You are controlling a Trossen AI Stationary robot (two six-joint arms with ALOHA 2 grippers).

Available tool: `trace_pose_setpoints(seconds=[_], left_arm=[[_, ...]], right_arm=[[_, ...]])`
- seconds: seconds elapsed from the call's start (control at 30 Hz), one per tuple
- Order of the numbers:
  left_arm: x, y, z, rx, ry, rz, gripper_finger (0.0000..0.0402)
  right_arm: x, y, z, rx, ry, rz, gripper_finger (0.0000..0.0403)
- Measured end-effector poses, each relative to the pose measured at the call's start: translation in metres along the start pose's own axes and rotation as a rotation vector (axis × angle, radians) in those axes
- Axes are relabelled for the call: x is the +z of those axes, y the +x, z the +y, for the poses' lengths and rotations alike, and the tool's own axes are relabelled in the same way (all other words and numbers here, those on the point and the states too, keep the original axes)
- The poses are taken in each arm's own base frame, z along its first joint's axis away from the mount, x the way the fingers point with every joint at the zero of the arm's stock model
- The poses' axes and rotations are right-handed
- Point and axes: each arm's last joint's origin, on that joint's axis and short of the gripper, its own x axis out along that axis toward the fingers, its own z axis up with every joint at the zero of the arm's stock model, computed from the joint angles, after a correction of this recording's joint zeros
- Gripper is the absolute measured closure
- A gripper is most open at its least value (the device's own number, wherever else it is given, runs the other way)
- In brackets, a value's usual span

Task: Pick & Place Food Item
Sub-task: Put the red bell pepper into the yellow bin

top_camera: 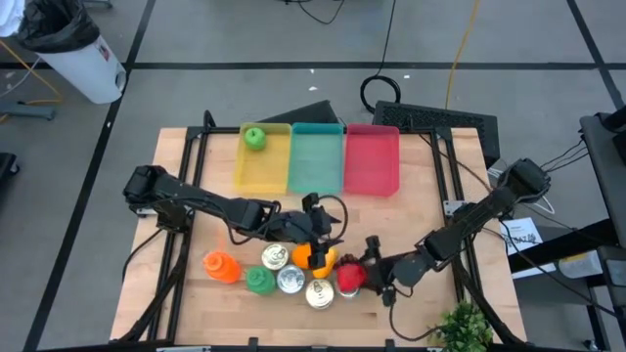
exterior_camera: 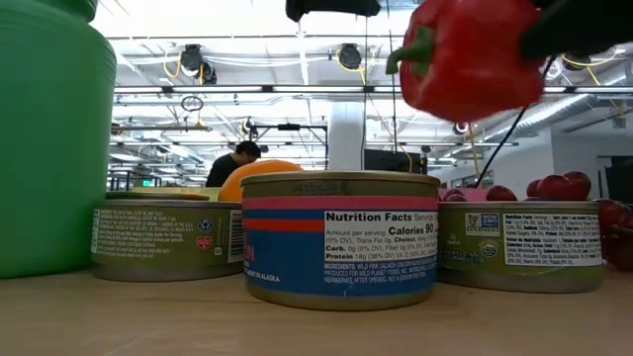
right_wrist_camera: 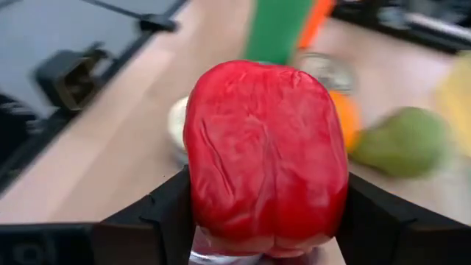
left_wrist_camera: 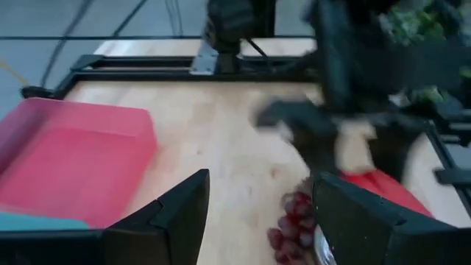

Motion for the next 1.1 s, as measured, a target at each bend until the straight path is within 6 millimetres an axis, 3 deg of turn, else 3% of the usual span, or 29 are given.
trace_pose_setpoints(seconds=[0.33, 0.57, 1.1], left_arm=[[-0.003, -0.005, -0.026, -0.063, 0.064, -0.021, 0.0174], [-0.013, 0.008, -0.034, -0.08, 0.085, 0.003, 0.0174], [-0.012, 0.011, -0.033, -0.042, 0.154, -0.025, 0.0174]], right_arm=[[0.018, -0.049, -0.016, -0.254, -0.002, -0.134, 0.0162], [0.02, -0.049, -0.015, -0.264, -0.057, -0.26, 0.0162], [0.013, -0.049, -0.013, -0.26, -0.071, -0.266, 0.0162]])
